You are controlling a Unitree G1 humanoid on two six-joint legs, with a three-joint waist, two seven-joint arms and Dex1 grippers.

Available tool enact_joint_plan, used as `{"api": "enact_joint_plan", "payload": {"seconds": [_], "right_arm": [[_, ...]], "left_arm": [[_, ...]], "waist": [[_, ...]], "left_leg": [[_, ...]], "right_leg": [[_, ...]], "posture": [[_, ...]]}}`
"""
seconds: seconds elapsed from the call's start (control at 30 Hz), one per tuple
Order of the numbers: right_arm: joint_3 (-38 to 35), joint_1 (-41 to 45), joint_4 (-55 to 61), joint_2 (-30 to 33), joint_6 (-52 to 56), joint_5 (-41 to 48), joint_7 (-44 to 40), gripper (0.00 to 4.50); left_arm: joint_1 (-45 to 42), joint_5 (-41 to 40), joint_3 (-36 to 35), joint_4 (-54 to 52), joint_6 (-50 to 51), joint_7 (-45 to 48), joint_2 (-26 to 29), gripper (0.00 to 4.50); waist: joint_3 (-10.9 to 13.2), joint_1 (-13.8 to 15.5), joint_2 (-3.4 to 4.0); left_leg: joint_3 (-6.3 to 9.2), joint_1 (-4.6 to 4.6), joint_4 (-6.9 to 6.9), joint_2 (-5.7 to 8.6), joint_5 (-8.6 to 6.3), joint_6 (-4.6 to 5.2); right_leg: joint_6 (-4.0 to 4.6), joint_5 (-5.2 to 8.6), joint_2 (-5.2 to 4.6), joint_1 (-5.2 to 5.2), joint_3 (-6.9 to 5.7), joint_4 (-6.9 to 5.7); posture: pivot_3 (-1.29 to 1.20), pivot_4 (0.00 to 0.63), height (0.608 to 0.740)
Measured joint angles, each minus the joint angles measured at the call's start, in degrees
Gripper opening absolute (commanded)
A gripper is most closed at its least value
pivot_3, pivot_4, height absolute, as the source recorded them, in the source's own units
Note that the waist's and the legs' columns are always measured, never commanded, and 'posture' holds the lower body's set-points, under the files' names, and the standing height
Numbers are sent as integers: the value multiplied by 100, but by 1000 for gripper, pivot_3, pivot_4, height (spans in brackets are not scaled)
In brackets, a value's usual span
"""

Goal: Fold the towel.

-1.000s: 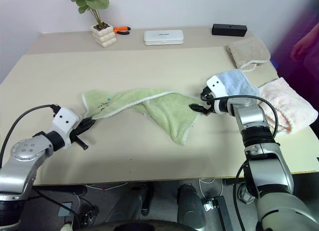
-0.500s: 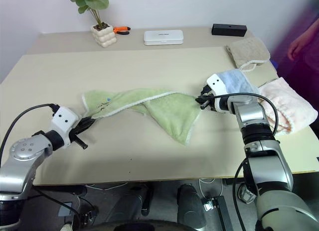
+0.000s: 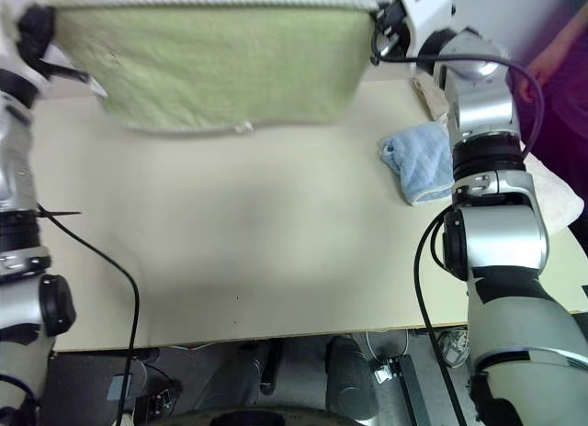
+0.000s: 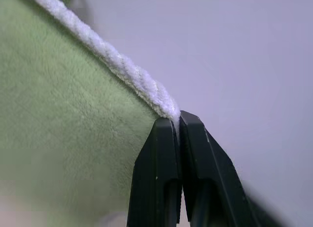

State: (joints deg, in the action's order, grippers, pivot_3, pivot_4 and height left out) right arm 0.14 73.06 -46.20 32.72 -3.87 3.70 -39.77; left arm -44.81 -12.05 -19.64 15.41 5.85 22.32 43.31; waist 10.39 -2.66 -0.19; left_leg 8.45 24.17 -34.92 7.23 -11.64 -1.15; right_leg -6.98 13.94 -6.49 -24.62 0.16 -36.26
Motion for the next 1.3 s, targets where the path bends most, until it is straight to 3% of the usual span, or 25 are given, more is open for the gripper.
{"api": "enact_joint_plan", "payload": {"seconds": [0.27,0.37,0.47,0.57,0.83,1.07,1.3], "right_arm": [[20,-1855,2069,287,1042,681,-1481,61],[191,-3151,3342,994,1731,1039,-2444,61],[387,-3915,4033,1404,2232,1299,-3114,61],[378,-4208,4432,1831,2456,1452,-3514,61],[368,-4164,4444,1848,2414,1416,-3491,61],[931,-2986,2527,675,1275,288,-2447,61],[1119,-2601,1247,223,559,-155,-2218,61]], "left_arm": [[2928,-1051,-756,-1575,939,1274,197,0],[4864,-1342,-1311,-2602,1543,1943,388,0],[6047,-1521,-1571,-3164,2087,2378,395,0],[6697,-1701,-1921,-3575,2444,2706,469,0],[6746,-1766,-2115,-3751,2644,2860,547,0],[5015,-918,-932,-2210,1944,2327,599,0],[4271,-596,-290,-1185,1498,2386,598,0]], "waist": [[9,-8,0],[7,29,11],[11,65,8],[10,112,6],[9,187,3],[7,184,-3],[7,165,-2]], "left_leg": [[-39,7,-21,-11,-26,44],[-61,-28,-12,-14,-34,56],[-66,-35,-28,-21,-33,55],[-76,-50,-31,-25,-42,42],[-95,-60,-24,-35,-46,48],[-104,-71,-19,-40,-39,56],[-103,-65,-15,-38,-46,52]], "right_leg": [[-6,-24,11,-30,54,-13],[-7,-21,11,-5,72,-9],[15,-11,5,10,72,-4],[22,-7,-2,28,76,-2],[25,-7,-4,35,77,16],[12,-29,10,33,73,13],[7,-33,19,19,74,6]], "posture": [[0,150,740],[0,150,740],[0,150,740],[0,150,740],[0,150,740],[0,150,740],[0,150,740]]}}
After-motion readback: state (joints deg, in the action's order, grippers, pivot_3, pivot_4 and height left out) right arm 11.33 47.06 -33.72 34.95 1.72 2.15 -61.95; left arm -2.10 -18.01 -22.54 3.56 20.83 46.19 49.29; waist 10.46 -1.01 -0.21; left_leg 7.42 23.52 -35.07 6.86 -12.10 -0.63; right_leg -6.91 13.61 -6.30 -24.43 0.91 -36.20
